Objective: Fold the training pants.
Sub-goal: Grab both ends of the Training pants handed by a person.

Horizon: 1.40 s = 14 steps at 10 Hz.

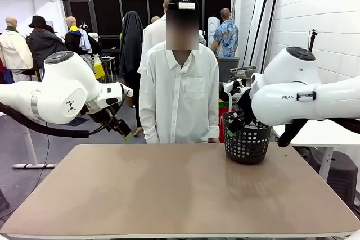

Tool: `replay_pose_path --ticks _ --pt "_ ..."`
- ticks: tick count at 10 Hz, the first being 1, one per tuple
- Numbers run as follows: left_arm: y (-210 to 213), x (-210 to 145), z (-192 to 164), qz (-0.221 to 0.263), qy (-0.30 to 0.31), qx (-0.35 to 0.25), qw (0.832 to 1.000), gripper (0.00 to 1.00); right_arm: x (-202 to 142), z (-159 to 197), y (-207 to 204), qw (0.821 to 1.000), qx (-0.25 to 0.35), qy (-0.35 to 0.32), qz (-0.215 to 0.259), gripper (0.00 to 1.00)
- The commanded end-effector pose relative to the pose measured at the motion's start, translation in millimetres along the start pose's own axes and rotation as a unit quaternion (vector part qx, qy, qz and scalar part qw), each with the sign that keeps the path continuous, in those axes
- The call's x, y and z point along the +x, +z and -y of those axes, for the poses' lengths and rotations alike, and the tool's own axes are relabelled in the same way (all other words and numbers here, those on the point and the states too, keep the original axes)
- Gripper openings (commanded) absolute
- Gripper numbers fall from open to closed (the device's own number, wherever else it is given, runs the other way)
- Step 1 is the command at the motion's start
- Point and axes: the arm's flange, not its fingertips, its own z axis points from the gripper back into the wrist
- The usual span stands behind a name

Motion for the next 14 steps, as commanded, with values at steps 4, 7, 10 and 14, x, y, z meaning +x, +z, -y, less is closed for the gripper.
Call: replay_pose_path --ticks 4,7,10,14 --pt "24 3 6 0.009 0.016 0.032 0.999 1.00 1 4 30 0.999 -0.015 0.005 0.030 1.00" --pt "29 3 3 0.010 0.021 0.043 0.999 1.00 2 5 31 0.999 -0.017 0.003 0.029 1.00" --pt "28 3 0 0.018 0.010 0.025 0.999 1.00 4 4 33 0.999 -0.015 -0.001 0.033 1.00" --pt "28 3 0 0.018 0.010 0.025 0.999 1.00 4 4 33 0.999 -0.015 -0.001 0.033 1.00"
